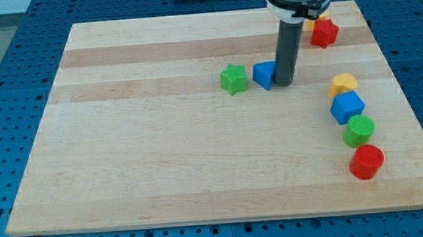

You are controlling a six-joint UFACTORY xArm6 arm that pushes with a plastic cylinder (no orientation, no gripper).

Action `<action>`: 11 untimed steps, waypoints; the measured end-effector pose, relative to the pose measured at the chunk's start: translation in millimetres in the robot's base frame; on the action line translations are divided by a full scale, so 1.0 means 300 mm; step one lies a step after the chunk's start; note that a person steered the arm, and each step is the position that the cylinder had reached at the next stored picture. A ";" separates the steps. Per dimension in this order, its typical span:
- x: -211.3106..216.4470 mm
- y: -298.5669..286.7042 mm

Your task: Slide your arm close to the cube

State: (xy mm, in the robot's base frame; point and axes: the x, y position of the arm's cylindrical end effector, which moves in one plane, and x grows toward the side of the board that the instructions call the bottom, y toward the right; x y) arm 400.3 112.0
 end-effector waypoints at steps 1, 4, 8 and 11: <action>0.137 0.052; 0.689 -0.028; 0.448 0.774; 0.282 0.527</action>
